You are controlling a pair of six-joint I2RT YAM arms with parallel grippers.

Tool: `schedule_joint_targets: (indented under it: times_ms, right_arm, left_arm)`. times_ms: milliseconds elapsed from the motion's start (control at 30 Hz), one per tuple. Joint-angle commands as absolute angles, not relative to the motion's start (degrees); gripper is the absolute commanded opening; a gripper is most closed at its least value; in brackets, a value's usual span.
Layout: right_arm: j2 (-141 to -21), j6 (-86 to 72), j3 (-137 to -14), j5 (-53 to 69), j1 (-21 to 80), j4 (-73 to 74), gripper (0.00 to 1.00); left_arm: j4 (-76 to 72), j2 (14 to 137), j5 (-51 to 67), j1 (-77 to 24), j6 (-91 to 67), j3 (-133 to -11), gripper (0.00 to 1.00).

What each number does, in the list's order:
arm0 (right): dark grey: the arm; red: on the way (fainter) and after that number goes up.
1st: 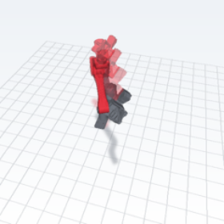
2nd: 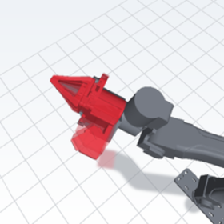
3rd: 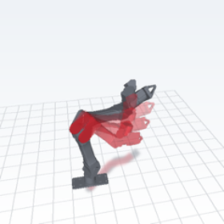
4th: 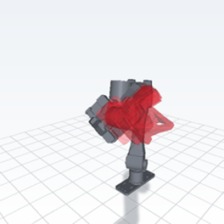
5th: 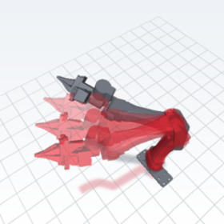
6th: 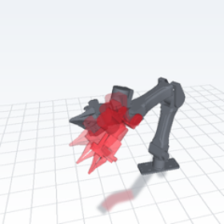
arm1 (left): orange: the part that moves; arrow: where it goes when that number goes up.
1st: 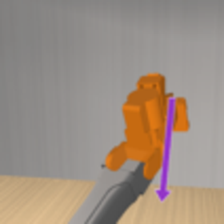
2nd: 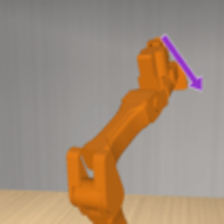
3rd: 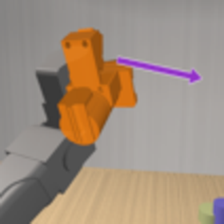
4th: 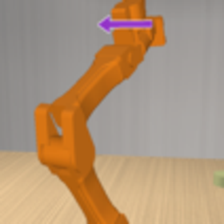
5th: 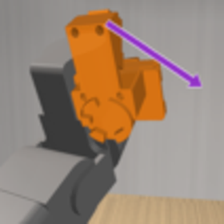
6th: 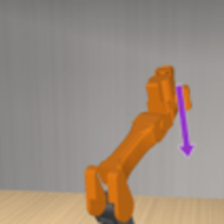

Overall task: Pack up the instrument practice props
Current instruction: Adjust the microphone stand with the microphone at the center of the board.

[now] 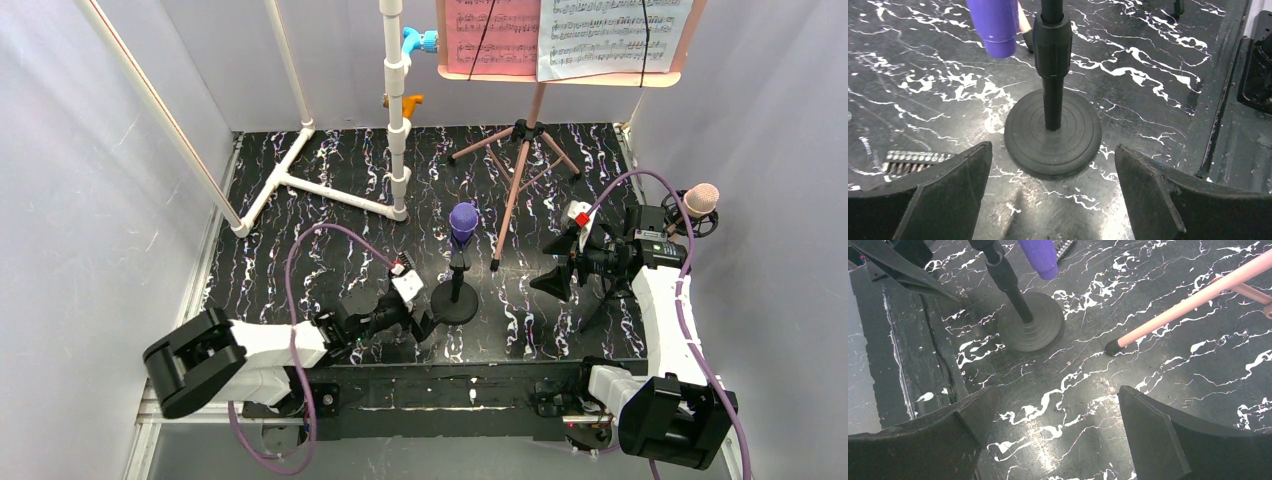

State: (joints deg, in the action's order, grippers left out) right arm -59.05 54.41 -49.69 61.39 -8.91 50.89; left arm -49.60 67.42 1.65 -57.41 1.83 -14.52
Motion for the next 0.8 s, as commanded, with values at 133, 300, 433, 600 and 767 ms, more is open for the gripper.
schedule_joint_targets:
  times_ms: [133, 300, 433, 600, 767]
  right_arm:
    - [-59.2, 55.1, -49.0, 61.9, -8.7, 50.4, 1.00]
    - [-59.4, 55.1, -49.0, 62.0, -8.6, 50.5, 1.00]
    - [-59.5, 55.1, -49.0, 61.9, -8.5, 50.5, 1.00]
    - [-59.6, 55.0, -49.1, 61.9, -8.3, 50.5, 1.00]
    - [-59.8, 55.0, -49.1, 61.9, -8.3, 50.5, 1.00]
  left_arm:
    - [-68.8, 83.6, 7.1, -55.0, -3.5, -19.0, 0.88]
    - [-71.7, 91.0, 10.0, -53.9, -4.9, -22.3, 0.83]
    - [-72.0, 94.0, 9.5, -53.5, -5.1, -23.9, 0.75]
    - [-72.1, 96.1, 8.1, -53.0, -6.3, -24.6, 0.61]
    - [-72.1, 98.2, 8.0, -52.9, -6.4, -25.8, 0.49]
